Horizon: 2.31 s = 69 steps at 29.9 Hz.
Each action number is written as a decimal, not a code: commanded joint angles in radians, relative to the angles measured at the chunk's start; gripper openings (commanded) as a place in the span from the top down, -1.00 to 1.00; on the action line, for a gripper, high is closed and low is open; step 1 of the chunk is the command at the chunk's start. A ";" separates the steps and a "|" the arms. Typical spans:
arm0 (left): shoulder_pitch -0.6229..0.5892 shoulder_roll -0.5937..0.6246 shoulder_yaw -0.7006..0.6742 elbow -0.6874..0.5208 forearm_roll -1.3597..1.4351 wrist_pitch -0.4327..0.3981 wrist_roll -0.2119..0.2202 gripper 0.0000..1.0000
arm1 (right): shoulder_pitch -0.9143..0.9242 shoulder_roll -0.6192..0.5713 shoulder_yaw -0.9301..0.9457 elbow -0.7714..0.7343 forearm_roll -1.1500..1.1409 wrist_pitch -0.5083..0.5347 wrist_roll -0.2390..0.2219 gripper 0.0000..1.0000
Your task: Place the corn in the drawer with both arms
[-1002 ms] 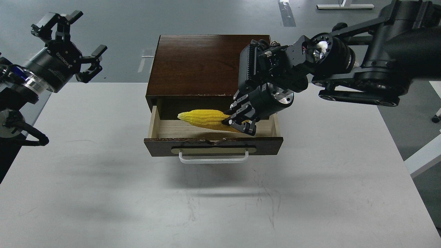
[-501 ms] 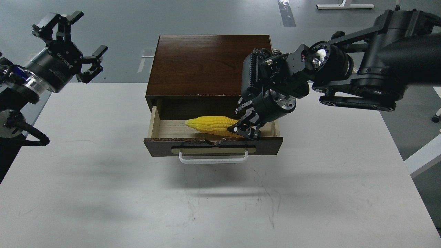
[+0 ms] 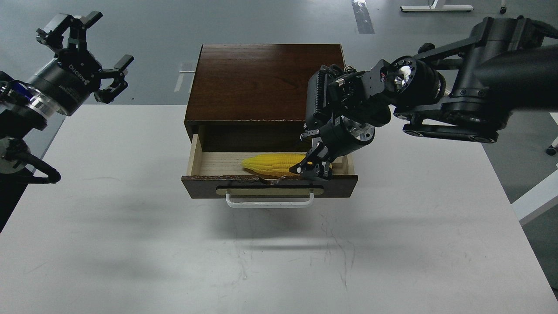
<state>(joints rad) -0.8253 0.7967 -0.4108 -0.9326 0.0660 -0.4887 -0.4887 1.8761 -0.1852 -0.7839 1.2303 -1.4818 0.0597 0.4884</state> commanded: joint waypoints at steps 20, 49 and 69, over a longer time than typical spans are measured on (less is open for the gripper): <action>-0.002 -0.001 -0.005 0.001 0.000 0.000 0.000 -0.96 | 0.092 -0.052 0.054 0.024 0.046 -0.003 0.000 -0.23; 0.008 -0.011 -0.002 0.001 0.000 0.000 0.000 -0.96 | -0.799 -0.471 1.059 -0.055 1.032 -0.061 0.000 -1.00; 0.051 -0.051 -0.006 0.011 0.000 0.000 0.000 -0.96 | -1.190 -0.338 1.305 -0.155 1.045 -0.064 0.000 -1.00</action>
<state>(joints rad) -0.7801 0.7469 -0.4174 -0.9219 0.0650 -0.4887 -0.4886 0.6896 -0.5330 0.5197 1.0854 -0.4370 -0.0048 0.4888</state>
